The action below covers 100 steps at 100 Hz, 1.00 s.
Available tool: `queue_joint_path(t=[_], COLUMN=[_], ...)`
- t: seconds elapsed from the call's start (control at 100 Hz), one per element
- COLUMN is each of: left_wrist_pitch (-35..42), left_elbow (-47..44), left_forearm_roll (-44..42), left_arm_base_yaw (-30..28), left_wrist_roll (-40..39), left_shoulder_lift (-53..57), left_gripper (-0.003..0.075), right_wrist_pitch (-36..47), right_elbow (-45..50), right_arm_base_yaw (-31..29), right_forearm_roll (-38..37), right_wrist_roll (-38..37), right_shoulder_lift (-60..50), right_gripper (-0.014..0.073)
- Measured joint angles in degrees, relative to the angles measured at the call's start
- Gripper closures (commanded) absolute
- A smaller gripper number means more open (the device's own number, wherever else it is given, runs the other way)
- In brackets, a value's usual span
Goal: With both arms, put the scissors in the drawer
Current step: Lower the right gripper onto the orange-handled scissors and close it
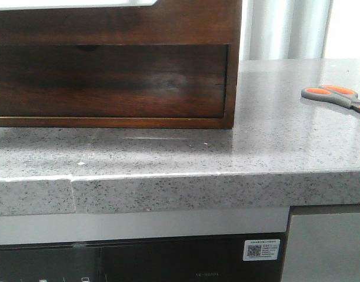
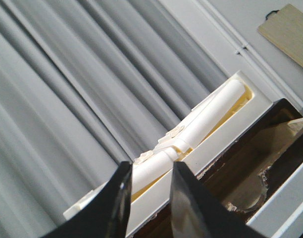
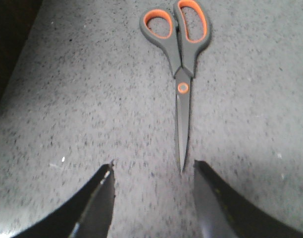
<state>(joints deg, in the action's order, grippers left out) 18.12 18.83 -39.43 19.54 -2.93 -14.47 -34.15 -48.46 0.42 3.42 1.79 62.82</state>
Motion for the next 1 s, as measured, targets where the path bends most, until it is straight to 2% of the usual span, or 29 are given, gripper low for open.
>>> queue_joint_path(t=[0.24, 0.55, 0.74, 1.0], left_wrist_pitch=[-6.73, -7.30, -7.35, -7.35], left_elbow=[0.00, 0.00, 0.00, 0.00], left_forearm_roll=[1.88, 2.14, 2.14, 2.14], left_arm_base_yaw=[0.00, 0.00, 0.00, 0.00], left_wrist_roll=[-2.10, -2.09, -2.13, -2.22], left_shoulder_lift=[2.85, 2.84, 2.84, 2.84], left_gripper=[0.0563, 0.0563, 0.0563, 0.0563], right_wrist_pitch=[-6.51, -19.26, -21.42, -21.42], right_elbow=[-13.67, -31.13, -35.79, -36.62], right_arm_base_yaw=[0.00, 0.00, 0.00, -1.21], right_forearm_roll=[-1.89, -3.42, -4.03, -4.11], right_wrist_roll=[0.10, 0.25, 0.25, 0.25], right_shoulder_lift=[14.79, 32.58, 39.32, 43.03], right_gripper=[0.0292, 0.0292, 0.0291, 0.0291])
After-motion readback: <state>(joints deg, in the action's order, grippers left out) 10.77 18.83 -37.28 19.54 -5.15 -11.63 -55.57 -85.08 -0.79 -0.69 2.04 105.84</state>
